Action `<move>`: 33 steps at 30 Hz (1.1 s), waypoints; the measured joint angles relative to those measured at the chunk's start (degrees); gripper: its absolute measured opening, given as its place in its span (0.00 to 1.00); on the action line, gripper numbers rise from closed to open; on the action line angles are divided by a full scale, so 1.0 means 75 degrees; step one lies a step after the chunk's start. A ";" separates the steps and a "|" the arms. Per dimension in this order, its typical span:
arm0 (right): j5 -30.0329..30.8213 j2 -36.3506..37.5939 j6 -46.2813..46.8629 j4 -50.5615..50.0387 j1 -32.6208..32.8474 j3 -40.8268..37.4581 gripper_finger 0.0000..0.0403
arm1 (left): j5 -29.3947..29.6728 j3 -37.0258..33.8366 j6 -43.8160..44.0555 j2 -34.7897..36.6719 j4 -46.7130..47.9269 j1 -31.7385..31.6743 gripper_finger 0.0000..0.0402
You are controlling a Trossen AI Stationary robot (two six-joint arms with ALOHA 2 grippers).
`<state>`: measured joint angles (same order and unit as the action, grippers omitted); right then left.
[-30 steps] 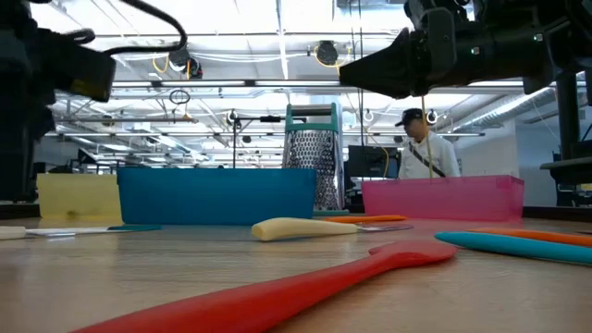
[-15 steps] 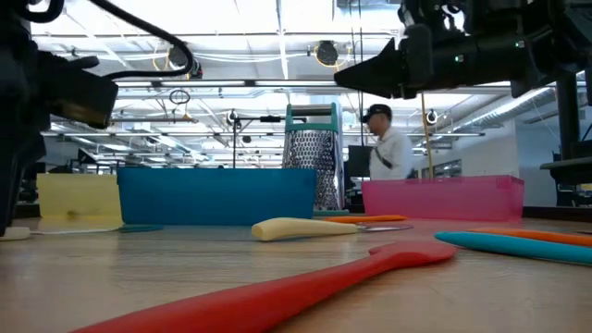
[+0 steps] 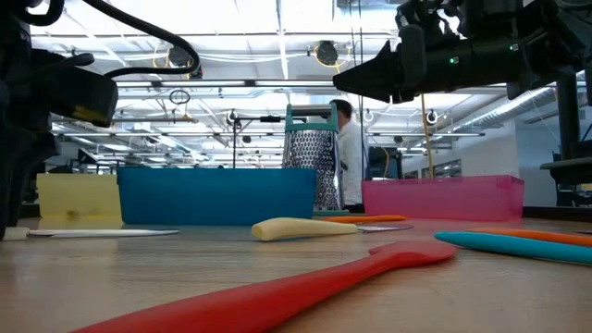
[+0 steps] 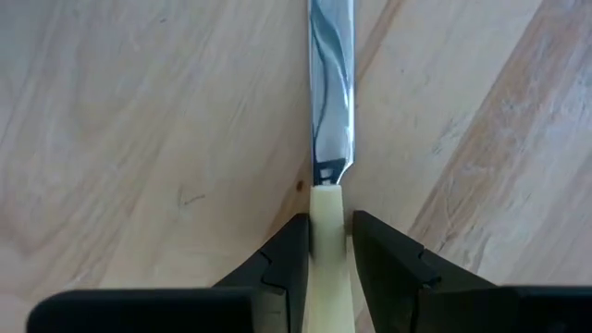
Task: Pick & Place Kitchen Items
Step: Put the bottom left yellow table knife into the blue bin, then put the top left yellow table knife into the blue bin
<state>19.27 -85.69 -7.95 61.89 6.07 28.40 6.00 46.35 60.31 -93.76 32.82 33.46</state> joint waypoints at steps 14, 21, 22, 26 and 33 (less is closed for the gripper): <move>-0.0006 0.0000 0.1401 -0.0176 0.0003 0.0000 0.39 | 0.0111 -0.0012 -0.1169 -0.0017 -0.0029 -0.0299 0.17; -0.0009 -0.0002 0.1433 -0.0197 0.0003 0.0000 0.39 | 0.1011 -0.0021 -0.1662 -0.0021 -0.0169 -0.0370 0.06; -0.0009 0.0000 0.1434 -0.0195 0.0003 0.0000 0.39 | 0.1244 -0.0025 -0.1789 -0.0027 -0.0289 -0.0358 0.07; -0.0009 0.0000 0.1392 -0.0181 0.0003 0.0000 0.39 | 0.2150 -0.0065 -0.2980 -0.0089 -0.1497 -0.0382 0.07; -0.0009 0.0000 0.1317 -0.0175 0.0003 0.0000 0.39 | 0.2882 0.0691 -0.5485 -0.0047 -0.2151 -0.0910 0.01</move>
<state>19.20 -85.69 1.93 60.58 6.09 28.40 27.61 51.53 19.17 -94.11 16.69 26.63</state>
